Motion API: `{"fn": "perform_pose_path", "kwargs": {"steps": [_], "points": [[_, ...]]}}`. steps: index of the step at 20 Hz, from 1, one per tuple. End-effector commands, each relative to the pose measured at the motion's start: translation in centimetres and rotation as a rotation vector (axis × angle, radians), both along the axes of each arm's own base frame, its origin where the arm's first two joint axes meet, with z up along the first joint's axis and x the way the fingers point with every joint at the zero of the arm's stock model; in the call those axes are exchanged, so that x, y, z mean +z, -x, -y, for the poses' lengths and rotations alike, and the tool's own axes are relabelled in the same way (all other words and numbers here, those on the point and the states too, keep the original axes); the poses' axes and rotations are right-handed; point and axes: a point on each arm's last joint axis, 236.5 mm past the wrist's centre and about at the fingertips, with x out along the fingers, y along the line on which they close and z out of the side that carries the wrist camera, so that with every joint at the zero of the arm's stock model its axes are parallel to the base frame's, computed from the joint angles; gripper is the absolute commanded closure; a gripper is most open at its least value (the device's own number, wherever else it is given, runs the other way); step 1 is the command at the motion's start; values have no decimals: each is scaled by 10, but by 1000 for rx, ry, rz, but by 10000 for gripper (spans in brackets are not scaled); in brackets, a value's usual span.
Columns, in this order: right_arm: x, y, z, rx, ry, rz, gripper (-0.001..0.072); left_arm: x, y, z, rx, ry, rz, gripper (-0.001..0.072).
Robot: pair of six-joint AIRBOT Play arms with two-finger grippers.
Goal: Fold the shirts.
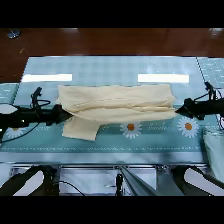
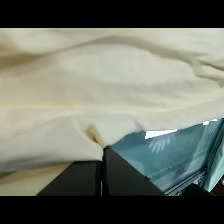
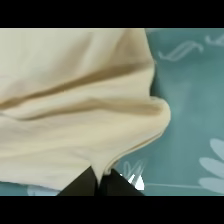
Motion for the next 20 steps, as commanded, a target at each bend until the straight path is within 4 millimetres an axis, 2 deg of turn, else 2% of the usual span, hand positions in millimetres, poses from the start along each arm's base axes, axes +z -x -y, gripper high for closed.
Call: {"fn": "perform_pose_path", "kwargs": {"steps": [1,3,6,9,14,20], "points": [[38,-51,-11,-21,-121,135,683,13,-48,-5,10,-2,27,685],[41,-76,-19,-24,-160,175,684,11,-83,-6,17,8,6,685],[33,-101,-22,-9,-160,171,684,15,-129,-10,40,23,1,685],[27,-123,-23,2,-165,169,684,11,-157,-15,62,31,-6,685],[13,-148,-13,-28,-167,153,684,-8,-174,-19,80,34,-34,685],[-13,-156,-12,-67,-197,111,683,-32,-177,-23,88,14,-64,685]]}}
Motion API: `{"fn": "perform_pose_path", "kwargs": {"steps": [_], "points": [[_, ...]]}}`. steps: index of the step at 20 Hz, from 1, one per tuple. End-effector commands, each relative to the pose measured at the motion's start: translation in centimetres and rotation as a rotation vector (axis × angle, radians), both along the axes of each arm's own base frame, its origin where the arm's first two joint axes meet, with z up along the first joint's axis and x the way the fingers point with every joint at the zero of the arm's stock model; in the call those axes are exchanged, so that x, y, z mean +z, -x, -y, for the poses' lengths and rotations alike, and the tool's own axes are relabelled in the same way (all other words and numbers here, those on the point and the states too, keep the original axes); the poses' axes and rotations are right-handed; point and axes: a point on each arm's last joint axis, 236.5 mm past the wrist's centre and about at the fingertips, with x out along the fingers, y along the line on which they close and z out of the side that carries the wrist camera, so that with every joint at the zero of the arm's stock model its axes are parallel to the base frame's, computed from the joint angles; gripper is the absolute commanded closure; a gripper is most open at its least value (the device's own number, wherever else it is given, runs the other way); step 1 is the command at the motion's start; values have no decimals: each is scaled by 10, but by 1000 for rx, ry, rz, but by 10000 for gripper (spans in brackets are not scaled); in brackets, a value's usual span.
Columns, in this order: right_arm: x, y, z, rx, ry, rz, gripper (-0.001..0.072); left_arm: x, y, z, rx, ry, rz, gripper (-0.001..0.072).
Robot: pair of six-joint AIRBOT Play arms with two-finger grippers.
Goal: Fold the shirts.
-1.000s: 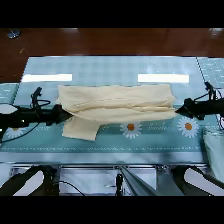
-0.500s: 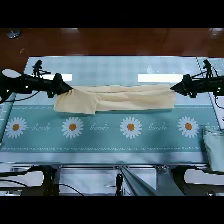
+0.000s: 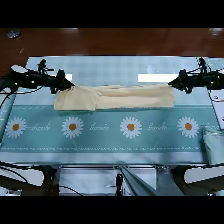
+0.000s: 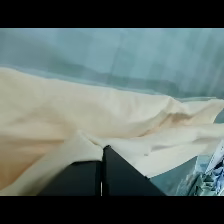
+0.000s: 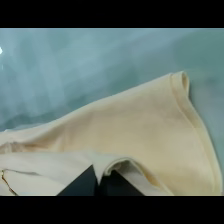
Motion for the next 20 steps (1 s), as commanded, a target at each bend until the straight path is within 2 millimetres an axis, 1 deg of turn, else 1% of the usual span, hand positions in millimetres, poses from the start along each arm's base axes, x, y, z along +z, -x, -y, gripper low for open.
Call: {"fn": "perform_pose_path", "kwargs": {"steps": [1,2,3,4,5,6,7,8,10,11,12,13,14,15,16,18,20], "points": [[-15,-6,-1,-23,-32,-26,683,-13,-4,-4,10,-14,-12,685],[-18,-8,-1,-33,-42,-28,679,-15,-5,-4,15,-17,-10,684],[-18,-10,-2,-42,-53,-26,494,-15,-5,-4,7,-20,-3,600],[-17,-12,-3,-41,-60,-16,189,-13,-1,0,-27,-15,-1,239],[-11,-14,-1,-28,-63,5,84,-8,10,4,-112,-10,12,3],[-4,-14,4,-14,-56,14,85,-5,18,0,-153,-19,-9,2],[0,-11,12,4,-41,12,85,-4,26,-12,-166,-43,-42,2],[3,-5,23,14,-33,-3,86,-2,32,-28,-155,-79,-71,2],[8,9,43,12,-49,-33,89,2,43,-79,-92,-230,-110,2],[5,18,55,10,-37,-56,89,7,50,-109,-57,-336,-122,2],[-3,30,68,15,-4,-92,89,16,56,-137,-32,-436,-106,2],[-13,41,81,11,41,-139,89,27,55,-153,6,-500,-57,2],[-21,49,87,13,74,-178,89,43,50,-160,60,-531,24,2],[-27,52,88,21,97,-193,89,57,46,-159,112,-546,106,2],[-31,51,85,21,100,-193,89,71,43,-151,162,-550,193,2],[-40,49,70,56,94,-200,89,85,47,-128,208,-540,308,2],[-52,47,49,100,73,-221,89,82,61,-95,162,-516,335,2]]}}
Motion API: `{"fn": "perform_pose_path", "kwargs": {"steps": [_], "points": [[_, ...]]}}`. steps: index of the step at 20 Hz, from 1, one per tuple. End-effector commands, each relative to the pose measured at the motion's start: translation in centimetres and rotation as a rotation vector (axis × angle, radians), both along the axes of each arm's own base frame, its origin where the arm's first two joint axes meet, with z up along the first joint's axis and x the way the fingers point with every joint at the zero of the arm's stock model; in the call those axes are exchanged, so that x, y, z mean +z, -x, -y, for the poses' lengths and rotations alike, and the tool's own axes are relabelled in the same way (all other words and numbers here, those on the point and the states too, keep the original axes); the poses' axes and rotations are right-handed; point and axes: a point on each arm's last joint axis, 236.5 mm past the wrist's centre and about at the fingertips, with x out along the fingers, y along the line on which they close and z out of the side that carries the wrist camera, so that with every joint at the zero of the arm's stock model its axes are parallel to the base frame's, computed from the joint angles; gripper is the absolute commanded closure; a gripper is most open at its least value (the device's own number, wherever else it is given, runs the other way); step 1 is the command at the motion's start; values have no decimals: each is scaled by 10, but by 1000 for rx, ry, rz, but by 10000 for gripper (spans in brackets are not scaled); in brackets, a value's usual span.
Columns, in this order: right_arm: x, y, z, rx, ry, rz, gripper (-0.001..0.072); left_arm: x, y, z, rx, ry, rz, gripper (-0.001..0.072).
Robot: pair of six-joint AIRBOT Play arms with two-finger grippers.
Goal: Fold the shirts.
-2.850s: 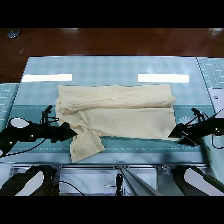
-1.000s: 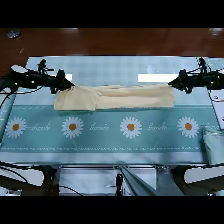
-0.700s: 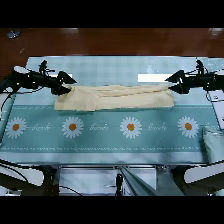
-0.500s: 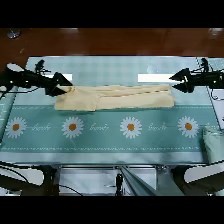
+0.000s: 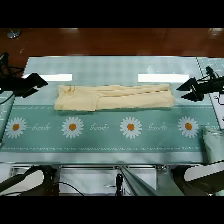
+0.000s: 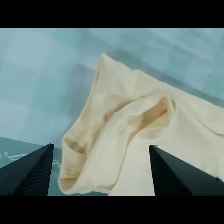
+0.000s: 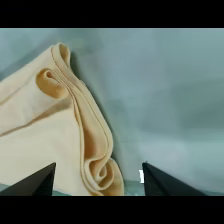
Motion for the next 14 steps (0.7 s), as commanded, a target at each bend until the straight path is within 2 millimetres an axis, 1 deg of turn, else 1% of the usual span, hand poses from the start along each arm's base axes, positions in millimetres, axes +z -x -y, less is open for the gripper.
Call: {"fn": "perform_pose_path", "kwargs": {"steps": [1,3,5,6,7,8,9,10,12,14], "points": [[-21,2,-26,64,-17,-45,89,9,13,36,-32,-17,108,2],[-24,-3,-52,104,-54,-34,89,3,21,72,-129,-7,85,2],[-26,-7,-72,148,-35,-21,93,7,21,108,-200,13,112,2],[-26,-10,-81,157,-39,-16,148,10,21,125,-232,19,131,3],[-25,-11,-88,167,-41,-14,396,13,21,139,-257,24,150,5],[-21,-10,-93,182,-47,-13,678,15,21,152,-282,27,167,61],[-15,-8,-95,199,-53,-6,684,16,24,162,-313,23,176,509],[-6,-4,-93,214,-43,-1,684,17,26,171,-350,13,190,685],[17,6,-81,267,35,28,684,21,29,191,-391,21,218,685],[54,14,-72,290,126,103,684,22,35,218,-433,47,230,685]]}}
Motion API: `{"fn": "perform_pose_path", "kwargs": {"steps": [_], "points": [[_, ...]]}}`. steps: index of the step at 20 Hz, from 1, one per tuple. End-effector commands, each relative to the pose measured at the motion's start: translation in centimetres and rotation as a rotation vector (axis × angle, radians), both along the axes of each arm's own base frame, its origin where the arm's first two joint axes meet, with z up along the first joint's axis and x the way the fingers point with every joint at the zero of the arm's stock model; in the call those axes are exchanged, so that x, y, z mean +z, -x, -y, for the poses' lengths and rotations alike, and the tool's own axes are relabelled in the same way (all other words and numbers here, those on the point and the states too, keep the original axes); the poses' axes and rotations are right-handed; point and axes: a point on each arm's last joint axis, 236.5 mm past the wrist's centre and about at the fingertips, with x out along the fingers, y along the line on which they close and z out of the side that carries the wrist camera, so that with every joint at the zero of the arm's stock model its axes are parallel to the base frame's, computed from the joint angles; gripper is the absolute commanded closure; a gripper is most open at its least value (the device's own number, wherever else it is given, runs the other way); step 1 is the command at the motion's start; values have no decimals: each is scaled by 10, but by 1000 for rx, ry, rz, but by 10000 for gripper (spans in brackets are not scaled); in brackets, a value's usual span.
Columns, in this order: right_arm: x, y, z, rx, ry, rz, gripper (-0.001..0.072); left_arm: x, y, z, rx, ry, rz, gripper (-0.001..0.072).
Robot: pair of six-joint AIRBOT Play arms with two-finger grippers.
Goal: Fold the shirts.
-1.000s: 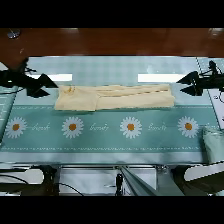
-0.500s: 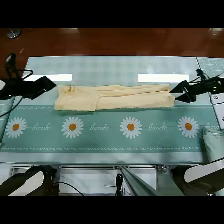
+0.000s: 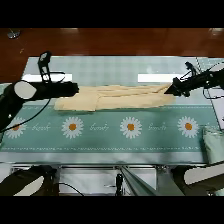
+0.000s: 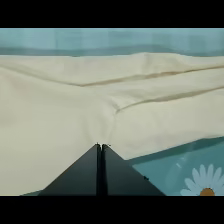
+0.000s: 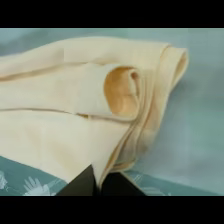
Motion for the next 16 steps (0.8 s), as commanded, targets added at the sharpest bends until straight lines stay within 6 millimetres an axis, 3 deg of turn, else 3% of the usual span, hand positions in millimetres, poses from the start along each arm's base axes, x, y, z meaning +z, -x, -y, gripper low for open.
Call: {"fn": "perform_pose_path", "kwargs": {"steps": [1,4,7,10,16], "points": [[52,19,6,55,104,113,684,1,11,49,-89,36,23,685],[94,55,-4,50,144,225,684,-14,24,102,-209,32,-23,686],[120,103,-21,16,150,302,684,-18,13,153,-266,50,-42,686],[143,136,-41,-39,114,369,684,-25,8,206,-328,68,-99,686],[175,152,-60,-65,51,448,684,-72,83,307,-526,134,-338,685]]}}
